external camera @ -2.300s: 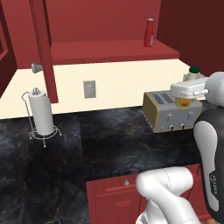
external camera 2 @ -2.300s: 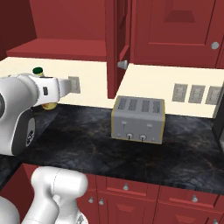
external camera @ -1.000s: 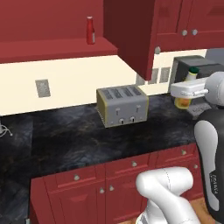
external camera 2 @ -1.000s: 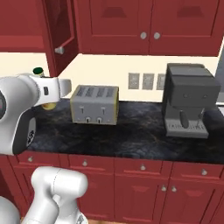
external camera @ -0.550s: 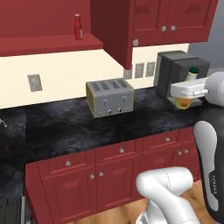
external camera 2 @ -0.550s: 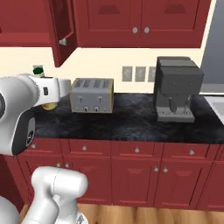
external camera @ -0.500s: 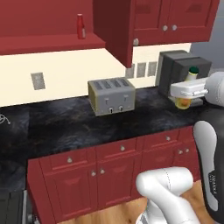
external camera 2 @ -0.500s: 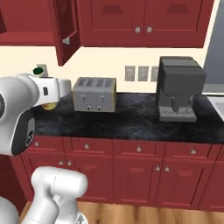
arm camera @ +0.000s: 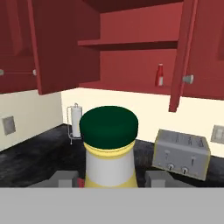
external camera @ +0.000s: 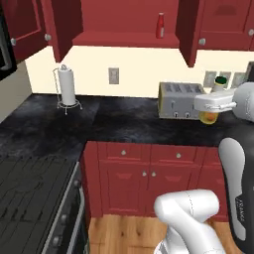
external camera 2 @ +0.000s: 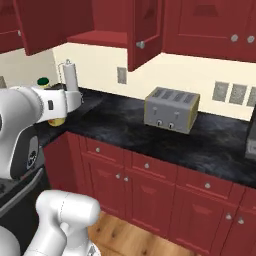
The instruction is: Take 2 condiments from the cabinet and move them on the counter near the stove.Make sure the condiments are lined up with each other, next to each other.
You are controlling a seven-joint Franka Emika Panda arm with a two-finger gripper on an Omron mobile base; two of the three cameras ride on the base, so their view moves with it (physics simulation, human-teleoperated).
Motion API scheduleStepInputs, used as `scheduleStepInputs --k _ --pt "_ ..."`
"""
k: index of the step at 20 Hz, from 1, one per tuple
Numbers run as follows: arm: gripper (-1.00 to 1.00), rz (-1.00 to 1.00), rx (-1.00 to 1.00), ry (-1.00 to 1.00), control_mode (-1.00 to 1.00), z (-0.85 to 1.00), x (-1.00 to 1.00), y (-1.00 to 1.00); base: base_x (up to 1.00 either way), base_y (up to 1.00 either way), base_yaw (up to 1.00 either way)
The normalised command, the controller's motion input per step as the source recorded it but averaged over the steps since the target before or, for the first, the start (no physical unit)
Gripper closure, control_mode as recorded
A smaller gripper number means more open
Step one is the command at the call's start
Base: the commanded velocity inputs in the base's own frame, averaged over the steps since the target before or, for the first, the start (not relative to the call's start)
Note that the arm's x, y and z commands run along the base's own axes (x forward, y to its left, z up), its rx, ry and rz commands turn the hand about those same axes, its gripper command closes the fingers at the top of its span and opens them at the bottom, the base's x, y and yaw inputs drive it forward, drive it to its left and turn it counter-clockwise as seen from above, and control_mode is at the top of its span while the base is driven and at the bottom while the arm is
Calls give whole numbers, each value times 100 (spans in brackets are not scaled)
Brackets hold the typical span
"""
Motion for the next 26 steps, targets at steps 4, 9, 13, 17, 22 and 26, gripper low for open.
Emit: scheduleStepInputs --k 4,9,13,17,22,26 --pt "100 0 0 0 100 0 0 0 -33 0 68" --pt "100 0 0 0 100 0 0 0 -36 1 67" --pt "100 0 0 0 100 0 0 0 -48 3 66" --pt "100 0 0 0 100 0 0 0 -47 8 63" --pt "100 0 0 0 100 0 0 0 -21 25 55" --pt "100 0 0 0 100 0 0 0 0 54 40"
